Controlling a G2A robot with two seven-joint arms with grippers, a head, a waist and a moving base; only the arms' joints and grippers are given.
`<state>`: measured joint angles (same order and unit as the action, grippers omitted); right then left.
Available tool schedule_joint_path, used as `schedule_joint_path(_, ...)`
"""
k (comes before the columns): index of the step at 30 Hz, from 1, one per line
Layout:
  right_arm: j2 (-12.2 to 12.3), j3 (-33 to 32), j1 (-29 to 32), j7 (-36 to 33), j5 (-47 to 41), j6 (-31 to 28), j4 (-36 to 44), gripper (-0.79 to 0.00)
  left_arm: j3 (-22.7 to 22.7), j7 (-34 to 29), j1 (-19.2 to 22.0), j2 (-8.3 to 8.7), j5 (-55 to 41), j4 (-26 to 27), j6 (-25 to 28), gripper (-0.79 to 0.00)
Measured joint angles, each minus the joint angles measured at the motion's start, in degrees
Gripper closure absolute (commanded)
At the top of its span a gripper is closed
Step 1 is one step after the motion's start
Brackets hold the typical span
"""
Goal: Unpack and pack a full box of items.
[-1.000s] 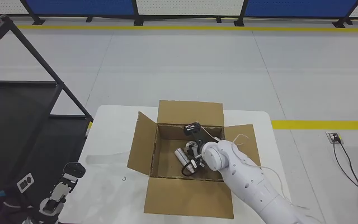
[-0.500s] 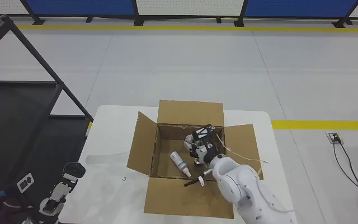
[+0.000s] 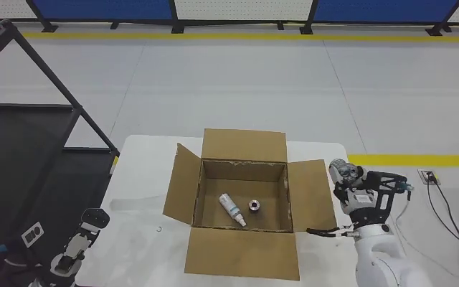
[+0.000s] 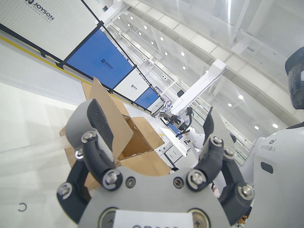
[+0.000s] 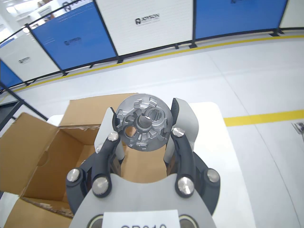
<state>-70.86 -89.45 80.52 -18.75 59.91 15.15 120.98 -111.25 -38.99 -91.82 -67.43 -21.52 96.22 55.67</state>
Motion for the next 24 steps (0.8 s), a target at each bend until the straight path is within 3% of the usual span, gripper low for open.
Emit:
schedule_joint_path(7,0.78,-7.09,-3.04,-10.87,-2.61,-2.32,-10.1,0.0,0.0,0.0,0.0,0.0,0.0,0.0,0.0,-0.785)
schedule_joint_path(15,2.1,-8.49,-12.21,-19.97,-5.46,-16.93,-33.02,0.0,0.0,0.0,0.0,0.0,0.0,0.0,0.0,-0.785)
schedule_joint_path(19,2.55,-8.36,-15.6,-20.23,-6.12,-21.88,-41.07,0.0,0.0,0.0,0.0,0.0,0.0,0.0,0.0,-0.785)
schedule_joint_path(24,2.89,-7.51,-17.36,-19.59,-5.19,-24.0,-44.91,0.0,0.0,0.0,0.0,0.0,0.0,0.0,0.0,-0.785)
